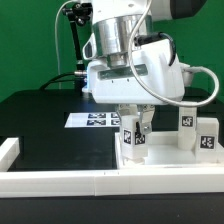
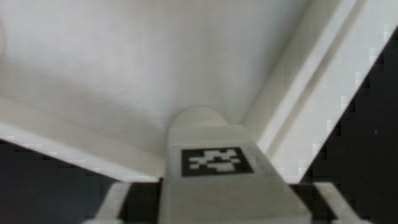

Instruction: Assemble square table

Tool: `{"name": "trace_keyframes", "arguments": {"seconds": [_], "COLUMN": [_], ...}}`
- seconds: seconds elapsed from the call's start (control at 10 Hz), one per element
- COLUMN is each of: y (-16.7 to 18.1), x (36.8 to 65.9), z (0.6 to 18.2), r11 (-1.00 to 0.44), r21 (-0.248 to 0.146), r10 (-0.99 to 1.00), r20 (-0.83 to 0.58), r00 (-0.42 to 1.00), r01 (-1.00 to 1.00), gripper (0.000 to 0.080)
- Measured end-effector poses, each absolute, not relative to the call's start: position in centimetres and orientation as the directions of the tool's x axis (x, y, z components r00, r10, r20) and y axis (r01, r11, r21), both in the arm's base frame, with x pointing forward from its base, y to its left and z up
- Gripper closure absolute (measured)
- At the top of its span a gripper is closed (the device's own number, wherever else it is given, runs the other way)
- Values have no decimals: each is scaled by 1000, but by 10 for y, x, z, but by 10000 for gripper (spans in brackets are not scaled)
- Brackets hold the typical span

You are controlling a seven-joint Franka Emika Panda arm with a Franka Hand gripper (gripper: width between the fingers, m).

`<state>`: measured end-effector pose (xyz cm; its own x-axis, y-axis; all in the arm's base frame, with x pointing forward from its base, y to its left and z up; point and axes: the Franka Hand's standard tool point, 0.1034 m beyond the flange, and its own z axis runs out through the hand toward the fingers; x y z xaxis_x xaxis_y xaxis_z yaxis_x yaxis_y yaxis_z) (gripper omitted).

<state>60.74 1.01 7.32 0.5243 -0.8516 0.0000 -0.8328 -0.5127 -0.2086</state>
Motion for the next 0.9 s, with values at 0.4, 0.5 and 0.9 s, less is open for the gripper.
{"name": "trace_keyframes", "arguments": {"seconds": [0.4,0.5,0.9], "y": [12,12,20], "x": [609,609,610], "z": [75,75,75], "r11": [-738,-795,-960], "r21": [-196,-190,-127], "r10": [-666,-597,-267], "r20": [55,72,125], "r00": [744,799,956], "r01": [-646,-576,-251], "gripper": [158,151,150]}}
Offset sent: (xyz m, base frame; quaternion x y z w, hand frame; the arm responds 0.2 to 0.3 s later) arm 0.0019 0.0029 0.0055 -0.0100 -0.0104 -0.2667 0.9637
